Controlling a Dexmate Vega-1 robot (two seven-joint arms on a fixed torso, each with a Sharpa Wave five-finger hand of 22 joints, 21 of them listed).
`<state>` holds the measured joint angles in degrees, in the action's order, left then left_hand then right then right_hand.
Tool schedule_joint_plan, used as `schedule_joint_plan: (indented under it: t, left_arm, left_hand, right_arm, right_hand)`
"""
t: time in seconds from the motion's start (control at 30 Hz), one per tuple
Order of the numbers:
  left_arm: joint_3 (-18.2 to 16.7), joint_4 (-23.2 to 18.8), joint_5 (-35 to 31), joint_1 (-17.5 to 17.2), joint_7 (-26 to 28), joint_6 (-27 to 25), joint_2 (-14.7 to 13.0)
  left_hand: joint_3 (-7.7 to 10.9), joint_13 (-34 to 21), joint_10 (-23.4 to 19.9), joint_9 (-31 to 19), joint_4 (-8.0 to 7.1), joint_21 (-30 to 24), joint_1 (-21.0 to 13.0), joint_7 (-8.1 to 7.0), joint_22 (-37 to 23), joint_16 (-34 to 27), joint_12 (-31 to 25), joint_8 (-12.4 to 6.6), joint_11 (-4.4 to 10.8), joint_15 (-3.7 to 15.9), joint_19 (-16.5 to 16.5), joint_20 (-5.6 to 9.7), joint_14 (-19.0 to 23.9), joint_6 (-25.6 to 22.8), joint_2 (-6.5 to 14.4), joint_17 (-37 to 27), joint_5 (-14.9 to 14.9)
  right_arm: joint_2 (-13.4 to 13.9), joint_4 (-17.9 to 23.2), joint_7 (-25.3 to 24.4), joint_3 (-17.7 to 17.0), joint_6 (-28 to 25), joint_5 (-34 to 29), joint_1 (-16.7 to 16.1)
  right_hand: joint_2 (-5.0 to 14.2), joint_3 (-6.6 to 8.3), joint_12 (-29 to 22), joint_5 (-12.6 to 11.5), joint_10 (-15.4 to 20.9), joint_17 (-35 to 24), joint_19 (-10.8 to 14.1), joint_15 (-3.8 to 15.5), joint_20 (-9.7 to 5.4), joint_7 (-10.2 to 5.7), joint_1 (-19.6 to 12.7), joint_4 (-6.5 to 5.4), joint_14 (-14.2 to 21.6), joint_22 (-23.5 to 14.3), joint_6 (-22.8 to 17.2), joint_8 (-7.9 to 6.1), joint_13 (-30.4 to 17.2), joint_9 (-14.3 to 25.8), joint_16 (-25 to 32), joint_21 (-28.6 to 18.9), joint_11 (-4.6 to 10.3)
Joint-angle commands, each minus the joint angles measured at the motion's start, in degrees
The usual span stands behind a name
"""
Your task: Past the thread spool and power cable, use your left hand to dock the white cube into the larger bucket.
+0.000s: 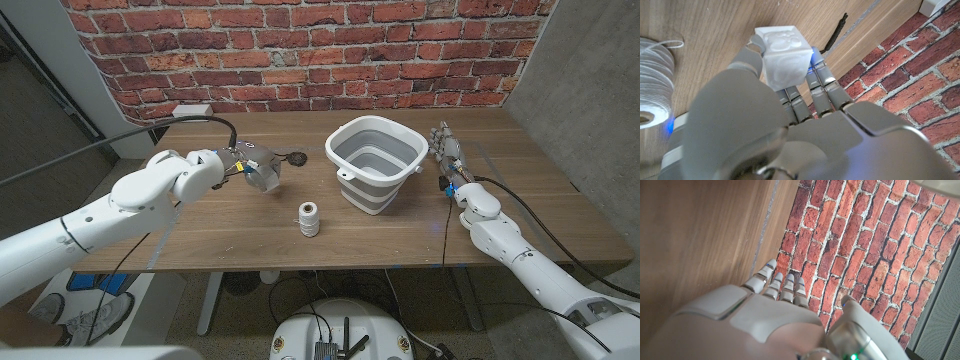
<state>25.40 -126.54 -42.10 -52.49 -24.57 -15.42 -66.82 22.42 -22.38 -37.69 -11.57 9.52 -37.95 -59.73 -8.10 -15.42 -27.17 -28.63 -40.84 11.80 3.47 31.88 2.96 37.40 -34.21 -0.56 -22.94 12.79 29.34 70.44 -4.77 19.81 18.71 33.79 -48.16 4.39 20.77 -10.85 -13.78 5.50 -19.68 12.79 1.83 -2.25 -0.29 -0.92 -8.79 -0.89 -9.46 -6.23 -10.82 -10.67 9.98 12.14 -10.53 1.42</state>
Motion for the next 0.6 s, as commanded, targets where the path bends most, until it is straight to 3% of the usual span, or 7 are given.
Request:
schedule_joint_plan:
  t: [0.03, 0.6]
  left_arm:
    - [-1.2, -2.4, -0.4, 0.7, -2.2, -0.8, -0.6]
    - [-1.6, -3.0, -0.2, 5.7, -6.1, 2.0, 0.4]
  left_hand:
    - [-0.06, -0.7, -2.2, -0.1, 0.19, -0.7, -2.4, -0.05, -0.3, 0.1, -0.7, -0.62, -0.04, 10.18, 0.4, 8.54, 0.9, -0.7, 2.9, -0.3, 0.3]
    - [-0.25, -1.5, -3.2, 0.0, 0.15, -1.8, -2.6, -0.08, -0.5, 0.4, -1.1, -1.01, -0.09, 10.2, 0.2, 8.54, 1.8, -1.7, 3.3, -0.7, 0.3]
  right_arm:
    - [0.3, 0.4, 0.3, -0.2, 0.4, 0.1, -0.4]
    - [0.8, 1.2, 0.4, -0.4, 0.1, 0.3, -0.8]
  right_hand:
    - [3.39, -0.04, -0.2, 0.0, 0.2, -0.2, 0.0, 1.01, -0.23, -0.07, 0.3, -0.39, 0.0, -0.2, -0.4, -0.09, -0.1, 0.2, 0.3, -0.3, 0.35]
    - [3.44, -0.12, -0.2, 0.0, 0.2, -0.2, 0.0, 1.04, -0.21, -0.02, 0.3, -0.43, 0.0, -0.2, -0.6, -0.12, -0.1, 0.2, 0.4, -0.3, 0.43]
